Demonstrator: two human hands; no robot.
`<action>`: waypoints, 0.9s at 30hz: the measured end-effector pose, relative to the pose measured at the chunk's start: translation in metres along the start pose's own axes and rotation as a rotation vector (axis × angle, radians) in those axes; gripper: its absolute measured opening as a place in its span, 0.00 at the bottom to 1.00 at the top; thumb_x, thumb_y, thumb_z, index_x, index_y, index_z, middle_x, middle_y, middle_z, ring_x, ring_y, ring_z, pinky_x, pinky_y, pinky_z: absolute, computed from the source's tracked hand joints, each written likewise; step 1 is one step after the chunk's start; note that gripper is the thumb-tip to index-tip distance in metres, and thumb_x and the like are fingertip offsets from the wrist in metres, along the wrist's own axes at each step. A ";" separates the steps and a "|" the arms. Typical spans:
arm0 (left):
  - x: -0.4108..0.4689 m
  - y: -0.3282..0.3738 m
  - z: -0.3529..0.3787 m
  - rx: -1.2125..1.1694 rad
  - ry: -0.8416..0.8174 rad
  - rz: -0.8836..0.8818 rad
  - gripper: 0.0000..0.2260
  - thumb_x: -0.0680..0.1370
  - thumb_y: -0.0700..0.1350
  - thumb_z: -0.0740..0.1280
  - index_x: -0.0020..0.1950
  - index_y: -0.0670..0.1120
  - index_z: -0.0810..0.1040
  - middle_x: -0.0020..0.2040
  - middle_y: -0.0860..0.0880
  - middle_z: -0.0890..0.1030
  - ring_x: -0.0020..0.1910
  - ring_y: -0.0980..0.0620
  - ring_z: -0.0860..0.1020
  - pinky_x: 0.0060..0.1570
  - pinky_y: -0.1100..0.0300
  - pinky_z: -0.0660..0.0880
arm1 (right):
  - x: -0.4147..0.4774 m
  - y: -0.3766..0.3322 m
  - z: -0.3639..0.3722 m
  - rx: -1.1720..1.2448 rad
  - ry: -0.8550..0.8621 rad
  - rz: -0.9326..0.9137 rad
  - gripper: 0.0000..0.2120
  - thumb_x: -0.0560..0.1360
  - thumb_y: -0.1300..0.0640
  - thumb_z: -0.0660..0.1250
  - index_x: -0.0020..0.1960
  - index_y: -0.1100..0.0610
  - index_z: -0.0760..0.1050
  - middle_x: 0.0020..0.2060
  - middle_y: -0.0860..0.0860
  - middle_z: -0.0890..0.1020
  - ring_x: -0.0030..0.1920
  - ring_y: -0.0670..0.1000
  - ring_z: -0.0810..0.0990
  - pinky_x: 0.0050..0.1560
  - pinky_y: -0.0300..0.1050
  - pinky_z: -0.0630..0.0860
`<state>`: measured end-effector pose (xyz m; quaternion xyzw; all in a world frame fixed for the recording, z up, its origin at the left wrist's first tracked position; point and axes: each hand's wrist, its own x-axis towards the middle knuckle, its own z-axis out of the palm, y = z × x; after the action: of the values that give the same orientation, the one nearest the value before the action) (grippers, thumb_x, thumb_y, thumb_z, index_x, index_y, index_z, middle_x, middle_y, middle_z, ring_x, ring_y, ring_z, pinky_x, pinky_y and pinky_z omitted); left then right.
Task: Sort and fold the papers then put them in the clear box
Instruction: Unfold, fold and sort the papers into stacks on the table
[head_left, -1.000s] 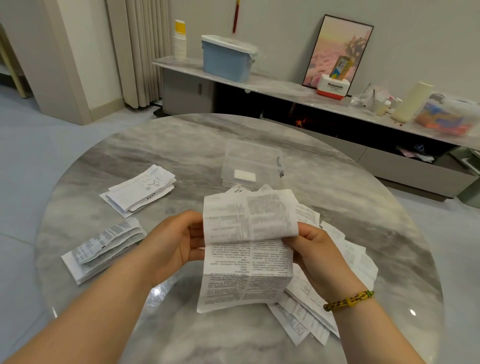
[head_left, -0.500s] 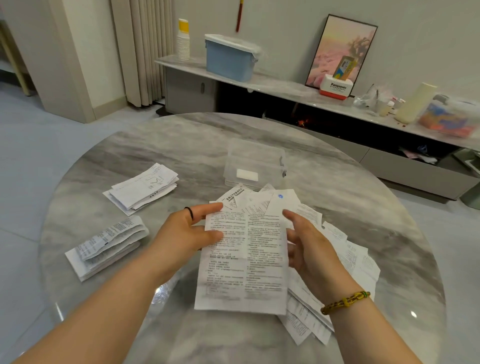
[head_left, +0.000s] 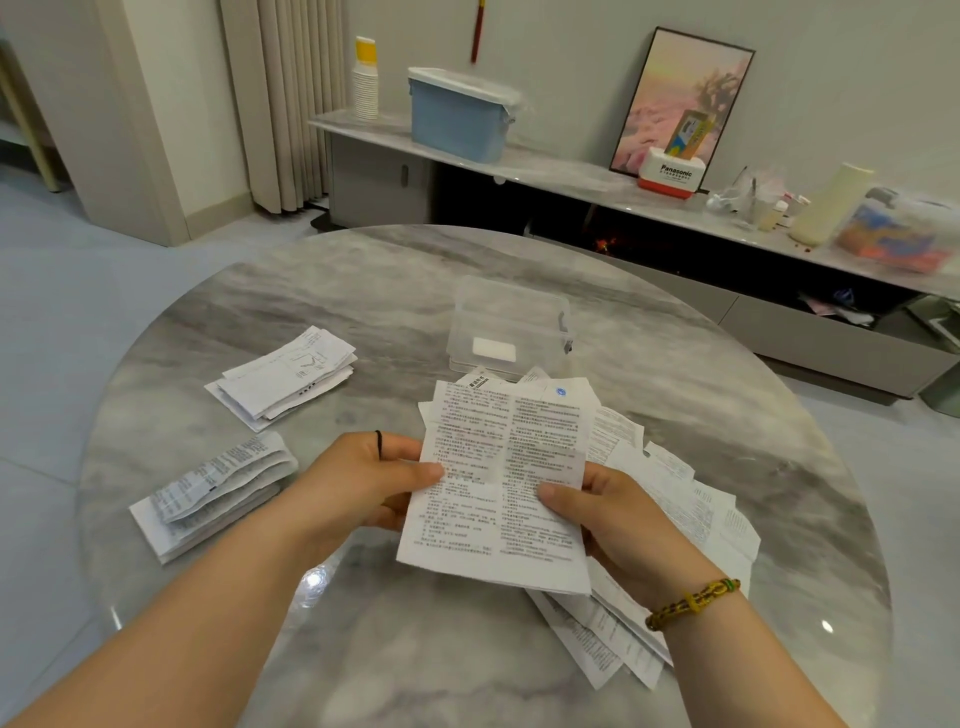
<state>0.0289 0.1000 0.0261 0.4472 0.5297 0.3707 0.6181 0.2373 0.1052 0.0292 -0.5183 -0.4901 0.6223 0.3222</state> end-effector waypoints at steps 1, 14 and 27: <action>0.000 0.000 0.000 -0.026 -0.002 0.004 0.08 0.76 0.36 0.64 0.44 0.45 0.81 0.36 0.49 0.85 0.31 0.55 0.82 0.28 0.65 0.77 | 0.000 0.000 0.000 0.023 -0.007 0.002 0.09 0.76 0.65 0.61 0.47 0.55 0.78 0.46 0.50 0.84 0.44 0.51 0.83 0.45 0.43 0.80; 0.000 0.005 -0.001 -0.318 -0.057 -0.041 0.21 0.76 0.31 0.59 0.30 0.45 0.84 0.31 0.47 0.84 0.27 0.55 0.81 0.26 0.66 0.77 | 0.002 -0.004 -0.001 0.268 -0.052 -0.017 0.15 0.75 0.69 0.57 0.40 0.59 0.80 0.34 0.53 0.84 0.34 0.48 0.82 0.36 0.39 0.79; -0.002 0.008 0.000 -0.245 0.017 -0.037 0.20 0.74 0.32 0.57 0.29 0.41 0.83 0.33 0.44 0.84 0.29 0.53 0.82 0.28 0.64 0.78 | 0.000 -0.006 0.001 0.087 0.014 -0.085 0.22 0.72 0.72 0.61 0.28 0.55 0.82 0.31 0.49 0.84 0.33 0.45 0.83 0.35 0.36 0.79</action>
<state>0.0284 0.1012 0.0345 0.3551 0.4938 0.4249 0.6705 0.2361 0.1069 0.0350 -0.4869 -0.4817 0.6252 0.3742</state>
